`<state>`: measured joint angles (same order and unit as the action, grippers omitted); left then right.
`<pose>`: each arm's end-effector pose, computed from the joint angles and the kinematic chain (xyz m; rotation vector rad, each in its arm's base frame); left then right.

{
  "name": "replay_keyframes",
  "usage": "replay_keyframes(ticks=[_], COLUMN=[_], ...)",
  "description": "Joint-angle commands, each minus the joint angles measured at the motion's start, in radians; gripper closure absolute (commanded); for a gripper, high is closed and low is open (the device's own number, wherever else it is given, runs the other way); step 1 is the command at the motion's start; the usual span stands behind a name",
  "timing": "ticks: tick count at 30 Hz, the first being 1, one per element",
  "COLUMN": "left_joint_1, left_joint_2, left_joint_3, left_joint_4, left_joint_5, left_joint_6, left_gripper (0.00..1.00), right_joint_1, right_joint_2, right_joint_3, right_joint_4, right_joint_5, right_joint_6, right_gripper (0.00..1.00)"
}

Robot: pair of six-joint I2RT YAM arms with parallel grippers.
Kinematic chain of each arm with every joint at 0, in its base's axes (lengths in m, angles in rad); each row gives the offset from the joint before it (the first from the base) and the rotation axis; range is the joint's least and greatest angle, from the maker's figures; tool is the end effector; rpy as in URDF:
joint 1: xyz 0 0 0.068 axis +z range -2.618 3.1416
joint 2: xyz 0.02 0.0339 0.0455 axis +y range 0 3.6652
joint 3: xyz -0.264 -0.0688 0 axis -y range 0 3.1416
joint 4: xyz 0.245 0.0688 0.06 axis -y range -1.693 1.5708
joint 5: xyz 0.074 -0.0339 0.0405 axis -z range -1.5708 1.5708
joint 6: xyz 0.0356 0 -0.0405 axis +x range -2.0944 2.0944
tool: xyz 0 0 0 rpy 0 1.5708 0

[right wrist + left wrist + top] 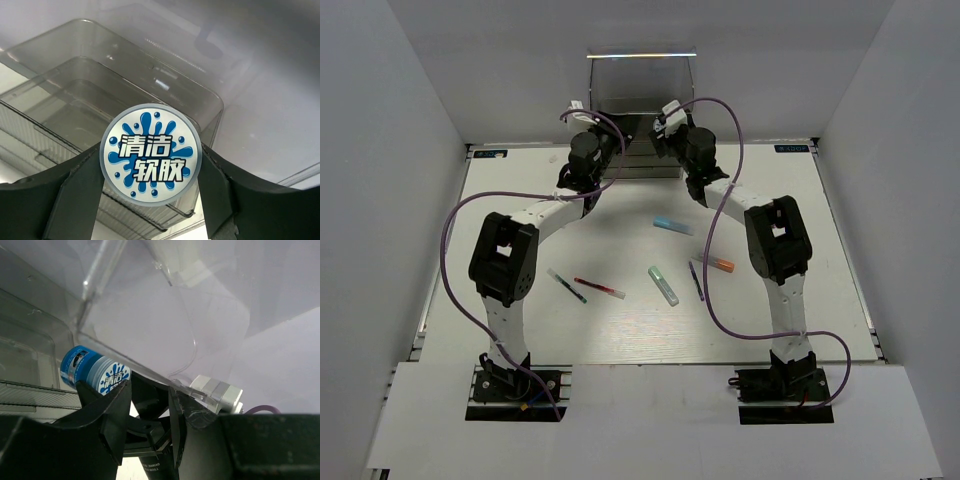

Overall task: Sort the stationery into containers
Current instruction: Place the stationery in the drawer.

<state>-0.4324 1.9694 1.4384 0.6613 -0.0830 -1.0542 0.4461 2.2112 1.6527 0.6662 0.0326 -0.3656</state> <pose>0.4304 -0.1954 0.2987 -0.5426 1.4494 -1.1449 0.4753 0.2260 0.2580 -0.5532 1.3547 0.0417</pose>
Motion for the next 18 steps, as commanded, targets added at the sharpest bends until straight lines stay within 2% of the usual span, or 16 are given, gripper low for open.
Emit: replay_keyframes(ticks=[1,8,18], left_joint_1=[0.001,0.001,0.001], left_joint_2=[-0.063,-0.063,-0.072], left_joint_3=[0.077,0.088,0.088], left_joint_4=[0.081,0.081,0.081], left_joint_5=[0.006,0.006,0.006], left_joint_6=[0.006,-0.003,-0.003], left_gripper=[0.53,0.53,0.53], right_joint_1=[-0.003,-0.006,-0.004], right_joint_2=[-0.044,-0.041,0.015], right_joint_3=[-0.027,-0.022,0.036], right_joint_4=[-0.071,-0.102,-0.131], right_joint_5=[-0.013,-0.011,0.062], right_joint_6=[0.097,0.175,0.156], right_gripper=[1.0,1.0,1.0])
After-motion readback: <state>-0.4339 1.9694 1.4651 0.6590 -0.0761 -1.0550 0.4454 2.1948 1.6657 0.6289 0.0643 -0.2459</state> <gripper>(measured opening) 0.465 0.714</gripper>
